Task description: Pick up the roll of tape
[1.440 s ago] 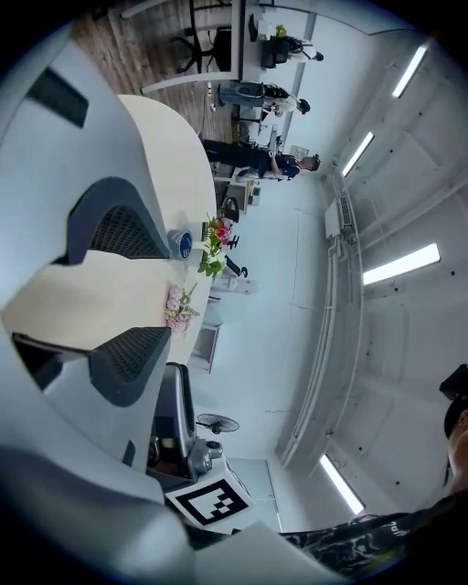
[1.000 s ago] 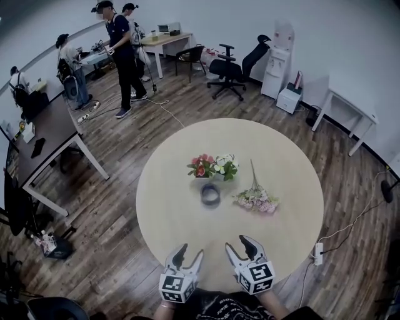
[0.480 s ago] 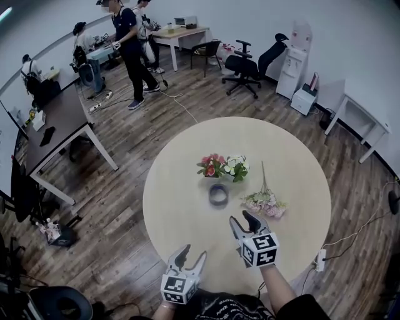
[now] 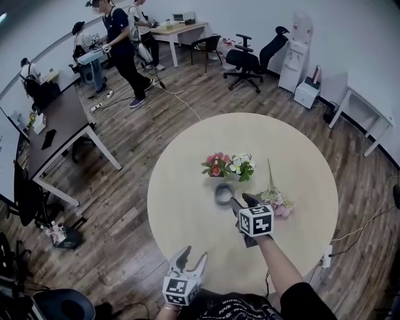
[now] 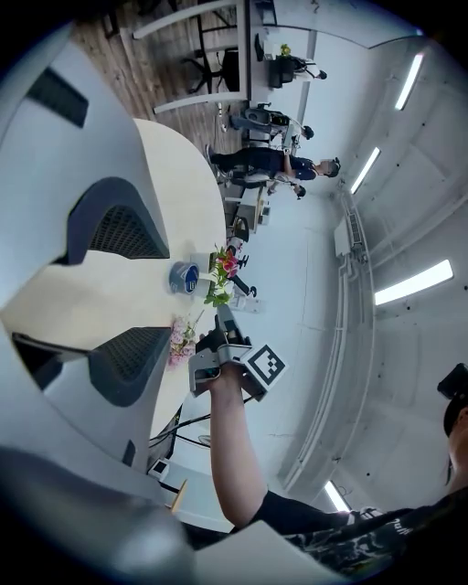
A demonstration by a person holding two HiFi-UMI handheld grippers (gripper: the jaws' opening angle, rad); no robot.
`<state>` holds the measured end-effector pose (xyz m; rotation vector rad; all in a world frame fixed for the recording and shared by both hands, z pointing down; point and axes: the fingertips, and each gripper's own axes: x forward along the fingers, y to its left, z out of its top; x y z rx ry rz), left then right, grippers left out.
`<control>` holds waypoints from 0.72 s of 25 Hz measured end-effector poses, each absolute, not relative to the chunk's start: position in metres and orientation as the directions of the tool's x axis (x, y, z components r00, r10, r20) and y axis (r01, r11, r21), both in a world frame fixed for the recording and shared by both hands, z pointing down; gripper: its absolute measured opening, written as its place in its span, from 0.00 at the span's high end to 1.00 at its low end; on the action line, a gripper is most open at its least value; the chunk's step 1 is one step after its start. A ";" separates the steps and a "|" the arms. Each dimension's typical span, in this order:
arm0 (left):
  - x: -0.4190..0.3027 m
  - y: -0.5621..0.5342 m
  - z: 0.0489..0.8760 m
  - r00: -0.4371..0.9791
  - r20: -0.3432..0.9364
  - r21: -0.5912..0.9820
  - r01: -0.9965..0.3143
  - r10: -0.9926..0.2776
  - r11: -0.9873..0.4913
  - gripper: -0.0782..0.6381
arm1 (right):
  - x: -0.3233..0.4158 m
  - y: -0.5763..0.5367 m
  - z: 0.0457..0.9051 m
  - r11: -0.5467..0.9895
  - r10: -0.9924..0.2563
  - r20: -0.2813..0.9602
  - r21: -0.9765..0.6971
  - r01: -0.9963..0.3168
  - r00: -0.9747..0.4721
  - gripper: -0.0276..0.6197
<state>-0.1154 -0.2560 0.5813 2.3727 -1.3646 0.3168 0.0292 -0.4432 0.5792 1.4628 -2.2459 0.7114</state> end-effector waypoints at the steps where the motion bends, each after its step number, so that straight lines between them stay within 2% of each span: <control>1: -0.117 -0.257 0.582 0.498 0.380 0.213 -0.867 -0.779 -0.451 0.54 | 0.030 -0.449 0.585 0.328 -0.727 0.570 -0.201 -0.923 -0.383 0.66; 9: -0.143 -0.265 0.590 0.437 0.418 0.213 -0.899 -0.796 -0.382 0.54 | 0.036 -0.487 0.641 0.261 -0.667 0.670 -0.200 -0.944 -0.327 0.64; 18: -0.142 -0.271 0.593 0.423 0.435 0.250 -0.905 -0.795 -0.345 0.54 | 0.039 -0.507 0.678 0.283 -0.594 0.759 -0.113 -0.952 -0.267 0.61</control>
